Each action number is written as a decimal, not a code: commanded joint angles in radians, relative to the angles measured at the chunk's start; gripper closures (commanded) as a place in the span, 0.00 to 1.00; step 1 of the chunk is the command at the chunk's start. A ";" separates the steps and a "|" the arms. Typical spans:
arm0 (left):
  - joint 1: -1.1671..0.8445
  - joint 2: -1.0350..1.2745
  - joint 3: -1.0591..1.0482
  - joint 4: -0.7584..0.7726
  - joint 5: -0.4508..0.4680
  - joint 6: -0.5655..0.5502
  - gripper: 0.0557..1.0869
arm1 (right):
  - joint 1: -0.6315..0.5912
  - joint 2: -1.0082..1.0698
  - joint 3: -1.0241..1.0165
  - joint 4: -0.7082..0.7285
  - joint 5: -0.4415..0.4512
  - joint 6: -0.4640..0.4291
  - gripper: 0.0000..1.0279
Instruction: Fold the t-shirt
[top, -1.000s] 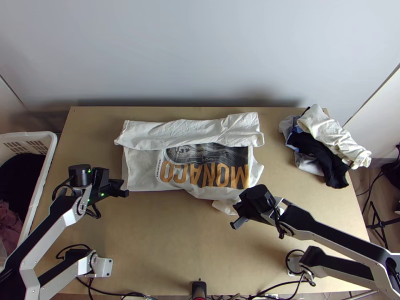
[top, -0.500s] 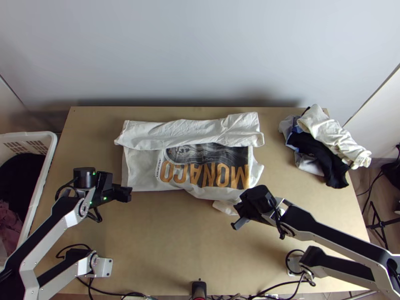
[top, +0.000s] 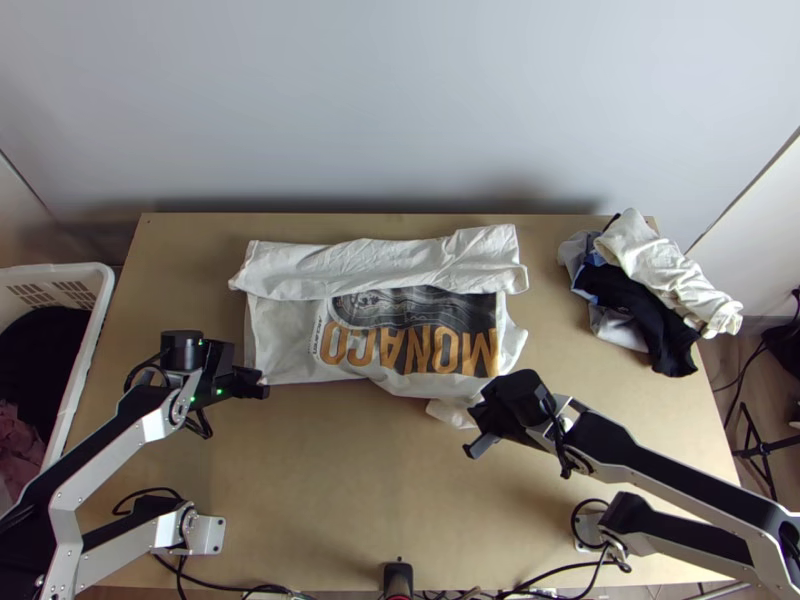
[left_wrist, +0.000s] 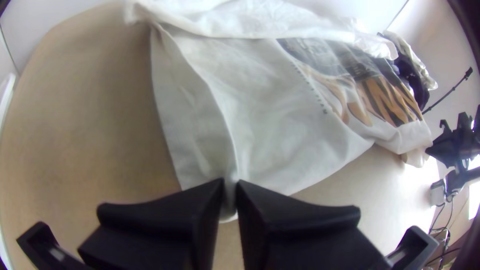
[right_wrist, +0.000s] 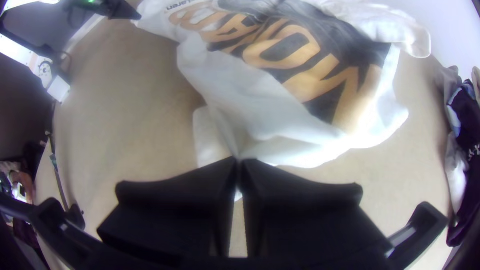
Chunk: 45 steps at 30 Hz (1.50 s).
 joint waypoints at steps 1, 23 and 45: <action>0.001 -0.021 0.006 0.010 -0.009 -0.001 0.96 | 0.000 -0.013 0.000 -0.006 0.009 -0.010 0.94; 0.070 -0.334 0.139 -0.111 0.137 -0.091 0.96 | -0.207 0.042 0.371 -0.163 -0.003 -0.139 0.95; 0.233 0.283 0.517 -0.012 0.091 -0.286 0.96 | -0.427 0.313 0.522 -0.068 -0.092 -0.226 0.95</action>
